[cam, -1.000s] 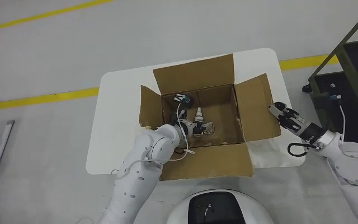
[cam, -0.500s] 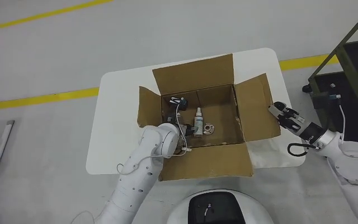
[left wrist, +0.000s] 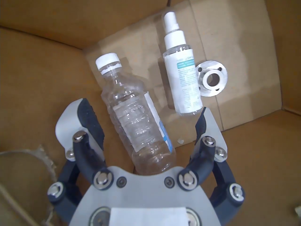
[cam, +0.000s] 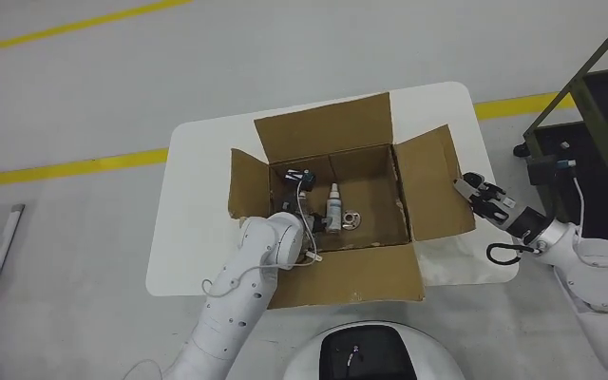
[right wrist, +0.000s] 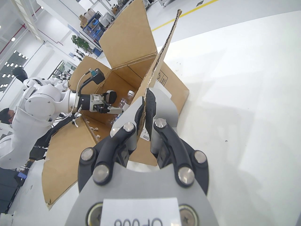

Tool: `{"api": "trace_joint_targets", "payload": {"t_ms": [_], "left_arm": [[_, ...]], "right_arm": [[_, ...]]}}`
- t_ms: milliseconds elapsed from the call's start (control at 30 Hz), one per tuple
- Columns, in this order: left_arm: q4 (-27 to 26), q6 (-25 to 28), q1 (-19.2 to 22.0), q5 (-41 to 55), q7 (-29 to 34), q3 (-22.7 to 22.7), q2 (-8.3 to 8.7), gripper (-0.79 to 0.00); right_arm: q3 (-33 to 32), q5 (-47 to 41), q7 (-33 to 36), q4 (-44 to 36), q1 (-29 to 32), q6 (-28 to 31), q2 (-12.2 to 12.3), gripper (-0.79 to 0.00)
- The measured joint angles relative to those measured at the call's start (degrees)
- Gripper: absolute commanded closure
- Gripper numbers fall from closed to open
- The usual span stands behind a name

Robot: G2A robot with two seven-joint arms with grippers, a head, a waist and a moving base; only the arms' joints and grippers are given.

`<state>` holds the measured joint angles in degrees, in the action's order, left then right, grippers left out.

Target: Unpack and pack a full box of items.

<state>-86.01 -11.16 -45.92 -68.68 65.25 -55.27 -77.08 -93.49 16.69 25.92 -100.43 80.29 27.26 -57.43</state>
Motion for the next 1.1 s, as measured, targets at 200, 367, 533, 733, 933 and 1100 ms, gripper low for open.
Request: {"api": "trace_joint_targets", "payload": {"t_ms": [200,367,533,733,933,1100], "left_arm": [[2.64,-2.61,1.53,-0.83,1.05,0.98,-0.79,-0.785],[4.97,-3.76,2.63,-1.25,1.64,1.91,-1.42,-0.785],[7.31,-4.38,3.66,-2.72,1.91,3.16,-2.07,-0.785],[8.93,-4.48,4.46,-3.95,1.73,3.86,-2.7,-0.736],[6.43,-3.85,4.62,-5.26,2.14,3.18,-2.9,-0.785],[2.99,-2.78,3.57,-8.22,3.49,2.2,-2.61,-0.785]], "right_arm": [[0.04,0.33,-0.1,0.39,-0.1,0.38,0.01,0.0],[-0.04,0.33,-0.12,0.71,-0.22,0.5,0.02,0.0],[-0.12,0.38,-0.17,0.71,-0.3,0.53,0.03,0.0],[-0.34,0.55,-0.14,0.76,-0.13,0.41,0.06,0.0],[-0.31,0.65,-0.14,0.63,-0.04,0.36,0.06,0.0],[-0.29,0.75,-0.07,0.43,-0.13,0.23,0.06,0.0]]}}
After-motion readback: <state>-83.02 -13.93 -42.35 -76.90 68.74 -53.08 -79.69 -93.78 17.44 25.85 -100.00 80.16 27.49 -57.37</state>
